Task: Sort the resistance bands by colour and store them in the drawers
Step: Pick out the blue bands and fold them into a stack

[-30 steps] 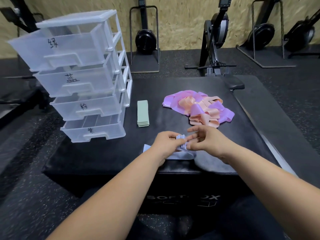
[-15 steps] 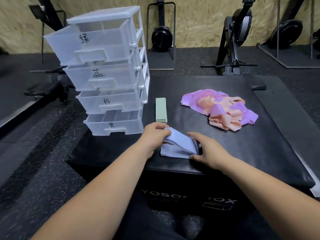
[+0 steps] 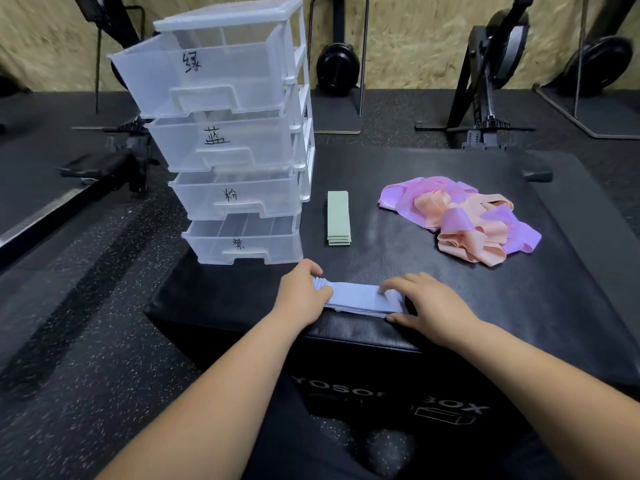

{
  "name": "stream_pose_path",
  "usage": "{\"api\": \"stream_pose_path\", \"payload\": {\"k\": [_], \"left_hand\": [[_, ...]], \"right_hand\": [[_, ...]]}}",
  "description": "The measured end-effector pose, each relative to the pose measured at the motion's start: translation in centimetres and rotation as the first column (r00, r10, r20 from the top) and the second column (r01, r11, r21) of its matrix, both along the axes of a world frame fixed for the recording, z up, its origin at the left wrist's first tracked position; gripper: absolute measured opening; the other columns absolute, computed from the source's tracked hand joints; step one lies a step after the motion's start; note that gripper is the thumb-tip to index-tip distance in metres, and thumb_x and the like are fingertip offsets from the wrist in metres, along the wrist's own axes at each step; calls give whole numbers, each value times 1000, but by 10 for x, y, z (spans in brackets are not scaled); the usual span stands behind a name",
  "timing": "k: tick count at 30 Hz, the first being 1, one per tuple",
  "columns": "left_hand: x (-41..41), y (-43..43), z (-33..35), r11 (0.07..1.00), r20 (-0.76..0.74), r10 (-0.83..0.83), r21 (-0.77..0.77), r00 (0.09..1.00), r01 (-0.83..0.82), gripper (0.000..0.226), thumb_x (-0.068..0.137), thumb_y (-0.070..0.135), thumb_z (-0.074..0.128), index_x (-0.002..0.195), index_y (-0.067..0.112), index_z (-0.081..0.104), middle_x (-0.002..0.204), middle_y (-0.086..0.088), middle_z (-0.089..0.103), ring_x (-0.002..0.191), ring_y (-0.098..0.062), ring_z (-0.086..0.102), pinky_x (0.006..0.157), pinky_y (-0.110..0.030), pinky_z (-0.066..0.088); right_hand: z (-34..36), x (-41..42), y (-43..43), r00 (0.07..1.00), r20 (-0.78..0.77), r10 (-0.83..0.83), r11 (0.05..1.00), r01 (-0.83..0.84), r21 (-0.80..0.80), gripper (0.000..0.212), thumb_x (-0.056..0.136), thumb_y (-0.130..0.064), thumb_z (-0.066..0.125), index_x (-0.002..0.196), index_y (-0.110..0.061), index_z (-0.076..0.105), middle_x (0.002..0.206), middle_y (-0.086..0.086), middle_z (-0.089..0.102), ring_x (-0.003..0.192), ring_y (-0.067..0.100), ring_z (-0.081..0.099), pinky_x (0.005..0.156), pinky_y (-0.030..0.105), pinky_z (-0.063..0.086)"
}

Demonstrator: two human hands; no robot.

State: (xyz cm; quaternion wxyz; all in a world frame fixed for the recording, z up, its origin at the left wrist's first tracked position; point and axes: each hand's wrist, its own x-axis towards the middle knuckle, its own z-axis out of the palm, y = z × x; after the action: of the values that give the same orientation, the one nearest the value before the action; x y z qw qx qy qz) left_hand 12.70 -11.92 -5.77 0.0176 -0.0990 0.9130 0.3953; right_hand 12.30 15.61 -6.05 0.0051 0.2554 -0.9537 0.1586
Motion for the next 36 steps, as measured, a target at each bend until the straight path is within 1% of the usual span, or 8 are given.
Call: {"api": "stream_pose_path", "payload": {"k": [4,7,10,13,20,26,30,36], "left_hand": [[1,14,4,861,-57,-192,-489,980,141,44,88,18,62,131,23,55,131,-2,49,117,-29,50,98,-41,46],[-2,19,14,849,-200,-384,-462,901,259,43,88,16,61,131,24,60,133,2,56,122,-25,51,104,-41,43],[-2,23,20,696,-23,-636,-448,771,561,46,90,41,72,132,30,56,133,4,60,121,-22,54,106,-43,45],[-5,25,20,594,79,-682,-521,727,614,48,89,46,78,128,29,54,128,3,58,119,-22,52,98,-41,46],[-10,20,17,628,25,-681,-493,732,602,43,88,45,80,122,30,57,119,5,61,112,-20,52,92,-41,47],[-9,18,17,645,8,-674,-481,739,594,42,88,45,81,120,30,58,119,5,62,111,-20,52,90,-41,47],[-8,20,16,652,5,-667,-481,745,586,41,89,44,80,120,29,58,120,5,62,111,-20,52,90,-41,47],[-2,18,8,779,-43,-580,-320,813,539,41,85,62,76,109,37,53,116,14,56,107,-14,52,87,-38,48]], "right_hand": [[0,-1,1,998,-61,33,998,-30,52,41,88,-58,74,125,-45,63,119,-22,61,105,14,53,76,25,37],[-2,-1,1,998,-61,21,999,-18,43,43,86,-61,74,124,-45,65,119,-22,61,104,14,54,77,27,42],[-3,-2,1,999,-49,2,1000,-1,27,45,82,-64,77,122,-45,68,115,-21,64,101,14,55,75,27,42],[-1,-6,2,999,-42,12,998,-10,59,47,81,-65,77,123,-44,70,115,-19,68,98,14,57,75,27,44],[-1,-3,5,995,97,-19,998,25,-59,50,83,-74,68,126,-48,67,119,-21,58,109,9,54,91,28,45],[-1,-9,-7,929,232,-289,947,312,-71,55,91,-48,73,141,-31,57,91,-2,72,99,24,67,87,35,51],[0,-13,-24,828,361,-429,883,469,-27,61,85,-40,79,137,-17,56,119,7,73,114,29,66,91,34,49],[19,-9,-35,859,365,-359,849,463,-255,46,74,-21,78,113,-26,54,87,-4,69,80,19,64,69,34,48]]}}
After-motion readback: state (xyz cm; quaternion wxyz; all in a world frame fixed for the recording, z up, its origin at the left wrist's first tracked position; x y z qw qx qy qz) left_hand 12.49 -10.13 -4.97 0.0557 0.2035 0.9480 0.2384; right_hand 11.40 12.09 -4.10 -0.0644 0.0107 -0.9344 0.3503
